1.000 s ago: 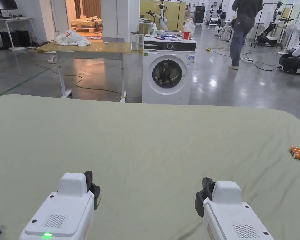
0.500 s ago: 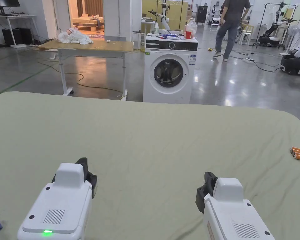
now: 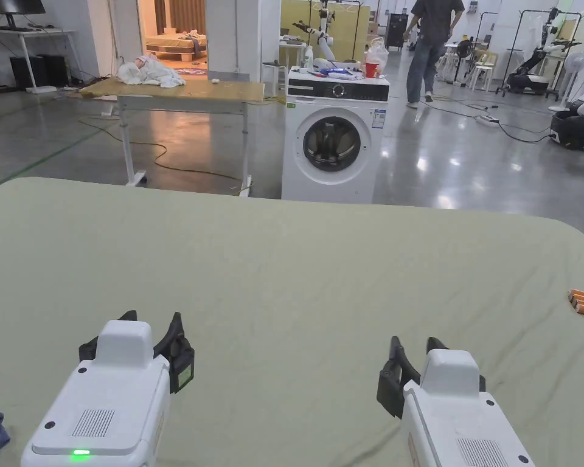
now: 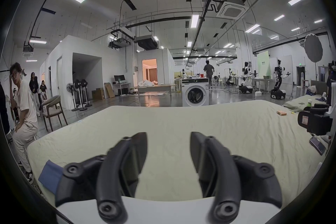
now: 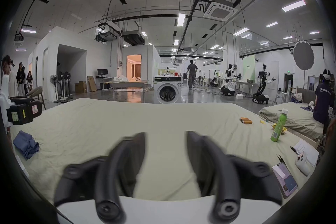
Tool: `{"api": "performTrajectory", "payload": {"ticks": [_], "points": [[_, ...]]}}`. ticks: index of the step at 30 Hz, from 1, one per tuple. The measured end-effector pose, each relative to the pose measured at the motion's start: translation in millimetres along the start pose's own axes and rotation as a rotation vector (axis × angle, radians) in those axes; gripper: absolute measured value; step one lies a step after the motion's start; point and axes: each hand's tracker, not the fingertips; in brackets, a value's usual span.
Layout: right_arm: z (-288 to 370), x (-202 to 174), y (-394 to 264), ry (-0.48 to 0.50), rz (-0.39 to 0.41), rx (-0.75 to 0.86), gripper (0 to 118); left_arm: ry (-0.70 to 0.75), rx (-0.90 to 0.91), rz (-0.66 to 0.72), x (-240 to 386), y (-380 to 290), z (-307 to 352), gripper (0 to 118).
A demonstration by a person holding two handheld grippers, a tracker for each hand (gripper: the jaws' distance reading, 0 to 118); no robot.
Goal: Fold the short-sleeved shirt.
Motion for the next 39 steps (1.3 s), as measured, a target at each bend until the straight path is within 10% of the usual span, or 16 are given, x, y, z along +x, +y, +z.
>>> {"api": "performTrajectory", "payload": {"ticks": [5, 16, 23, 39], "points": [[-0.6, 0.6, 0.1, -0.036, 0.006, 0.005, 83, 0.032, 0.015, -0.017, -0.9, -1.0, 1.0, 88], [-4.3, -3.5, 6.7, -0.037, 0.026, -0.01, 95, 0.034, 0.008, 0.009, -11.3, 0.8, -2.1, 105], [-12.0, 0.7, 16.1, -0.011, -0.104, -0.052, 95, -0.003, 0.012, 0.081, -17.0, 4.6, -3.3, 107], [-20.2, -4.8, 27.5, -0.029, -0.088, -0.089, 95, 0.003, -0.014, 0.079, -19.8, 3.4, -7.3, 110]]}}
